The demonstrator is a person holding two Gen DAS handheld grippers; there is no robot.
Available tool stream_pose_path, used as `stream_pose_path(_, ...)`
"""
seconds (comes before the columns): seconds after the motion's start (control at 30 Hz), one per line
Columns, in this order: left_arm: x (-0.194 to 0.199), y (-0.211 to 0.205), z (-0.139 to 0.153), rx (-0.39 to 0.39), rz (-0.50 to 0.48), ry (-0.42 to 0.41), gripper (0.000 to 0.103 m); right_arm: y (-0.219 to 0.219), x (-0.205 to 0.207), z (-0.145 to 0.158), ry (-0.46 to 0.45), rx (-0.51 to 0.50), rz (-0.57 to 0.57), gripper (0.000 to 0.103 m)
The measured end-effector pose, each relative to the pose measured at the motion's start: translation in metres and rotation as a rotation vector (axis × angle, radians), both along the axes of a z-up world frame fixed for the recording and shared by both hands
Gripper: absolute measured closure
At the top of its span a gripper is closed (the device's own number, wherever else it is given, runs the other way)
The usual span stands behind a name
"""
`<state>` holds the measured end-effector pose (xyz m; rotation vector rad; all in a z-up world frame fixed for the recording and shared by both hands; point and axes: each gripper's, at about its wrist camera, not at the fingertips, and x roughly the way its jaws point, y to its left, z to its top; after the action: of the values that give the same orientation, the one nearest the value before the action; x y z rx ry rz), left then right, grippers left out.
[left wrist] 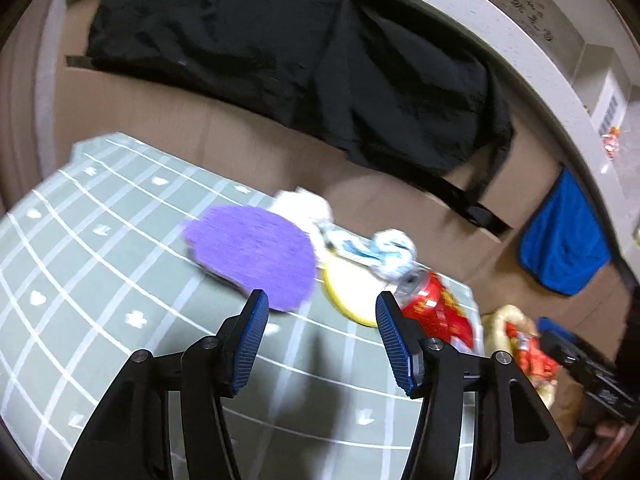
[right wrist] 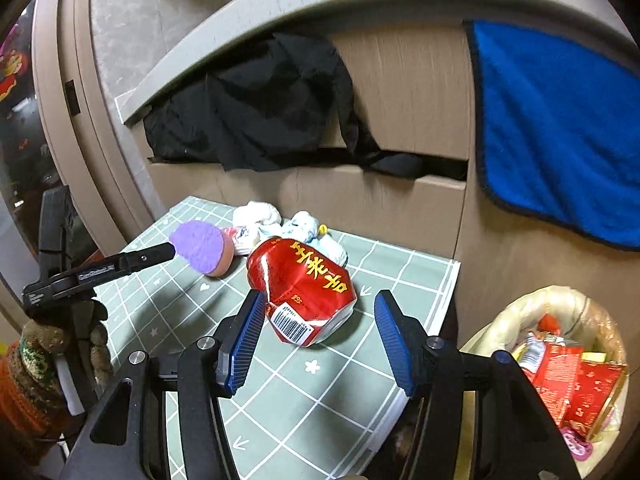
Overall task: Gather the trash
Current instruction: 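Grasp the red soda can with the left tool while the right tool grasps the white-blue tissue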
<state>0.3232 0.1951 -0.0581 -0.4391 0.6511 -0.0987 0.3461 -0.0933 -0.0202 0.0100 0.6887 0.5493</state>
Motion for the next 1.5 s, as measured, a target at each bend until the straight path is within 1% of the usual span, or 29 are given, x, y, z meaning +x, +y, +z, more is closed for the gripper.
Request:
stream_pose_path(0.07,0.006,-0.010,-0.003,-0.055,-0.065,0.005,0.041,-0.001,0.004,-0.002,0.004,0.012,-0.012,0.049)
stream_pose_path(0.13,0.013,-0.025,-0.008,-0.106,-0.127,0.027,0.040,-0.005,0.004,-0.002,-0.006,0.010,-0.030,0.049)
stream_pose_path(0.23,0.025,-0.048,-0.015,-0.153,-0.172,0.055,0.034,-0.016,0.003,-0.002,-0.039,-0.022,-0.078,0.049)
stream_pose_path(0.3,0.035,-0.064,-0.021,-0.157,-0.170,0.078,0.033,-0.032,0.002,0.000,-0.052,-0.017,-0.123,0.049)
stream_pose_path(0.37,0.047,-0.077,-0.029,-0.170,-0.163,0.114,0.033,-0.048,0.002,0.002,-0.053,0.018,-0.156,0.049)
stream_pose_path(0.43,0.063,-0.087,-0.042,-0.232,-0.170,0.158,0.032,-0.060,0.002,0.004,-0.059,0.039,-0.179,0.049)
stream_pose_path(0.5,0.075,-0.092,-0.053,-0.270,-0.155,0.198,0.032,-0.070,0.002,0.005,-0.069,0.041,-0.200,0.049)
stream_pose_path(0.53,0.078,-0.093,-0.057,-0.281,-0.141,0.209,0.032,-0.074,0.004,0.005,-0.070,0.039,-0.205,0.049)
stream_pose_path(0.6,0.081,-0.095,-0.058,-0.310,-0.110,0.204,0.032,-0.078,0.005,0.004,-0.073,0.037,-0.208,0.049)
stream_pose_path(0.63,0.082,-0.095,-0.058,-0.316,-0.100,0.207,0.034,-0.079,0.006,0.003,-0.072,0.037,-0.208,0.049)
stream_pose_path(0.7,0.085,-0.095,-0.057,-0.332,-0.098,0.231,0.043,-0.079,0.011,0.001,-0.059,0.041,-0.203,0.049)
stream_pose_path(0.73,0.084,-0.093,-0.054,-0.339,-0.101,0.232,0.052,-0.077,0.014,0.000,-0.052,0.045,-0.197,0.049)
stream_pose_path(0.77,0.083,-0.092,-0.049,-0.327,-0.100,0.230,0.065,-0.074,0.016,0.000,-0.046,0.049,-0.189,0.049)
stream_pose_path(0.8,0.078,-0.087,-0.042,-0.297,-0.100,0.212,0.067,-0.071,0.018,-0.001,-0.043,0.050,-0.179,0.049)
stream_pose_path(0.83,0.072,-0.082,-0.034,-0.271,-0.100,0.193,0.074,-0.066,0.020,-0.001,-0.041,0.049,-0.169,0.049)
stream_pose_path(0.87,0.065,-0.077,-0.027,-0.243,-0.097,0.176,0.075,-0.057,0.024,-0.001,-0.040,0.039,-0.146,0.048)
stream_pose_path(0.93,0.045,-0.063,-0.011,-0.154,-0.077,0.126,0.077,-0.037,0.033,-0.003,-0.032,0.016,-0.093,0.048)
stream_pose_path(1.03,0.018,-0.040,0.007,-0.011,-0.029,0.072,0.077,-0.003,0.049,-0.009,-0.005,-0.003,-0.005,0.048)
stream_pose_path(1.07,0.009,-0.032,0.012,0.037,-0.010,0.051,0.077,0.014,0.058,-0.012,0.001,-0.017,0.031,0.048)
stream_pose_path(1.13,-0.002,-0.019,0.017,0.091,0.018,0.032,0.077,0.042,0.072,-0.017,0.000,-0.054,0.076,0.049)
stream_pose_path(1.27,-0.019,0.010,0.017,0.116,0.057,0.025,0.077,0.090,0.099,-0.027,-0.035,-0.135,0.129,0.050)
stream_pose_path(1.37,-0.030,0.029,0.010,0.103,0.067,0.032,0.077,0.116,0.117,-0.037,-0.055,-0.183,0.119,0.050)
stream_pose_path(1.43,-0.032,0.037,0.004,0.087,0.067,0.043,0.077,0.127,0.130,-0.043,-0.040,-0.174,0.122,0.050)
stream_pose_path(1.5,-0.031,0.042,-0.003,0.074,0.075,0.060,0.077,0.135,0.144,-0.050,0.002,-0.168,0.127,0.050)
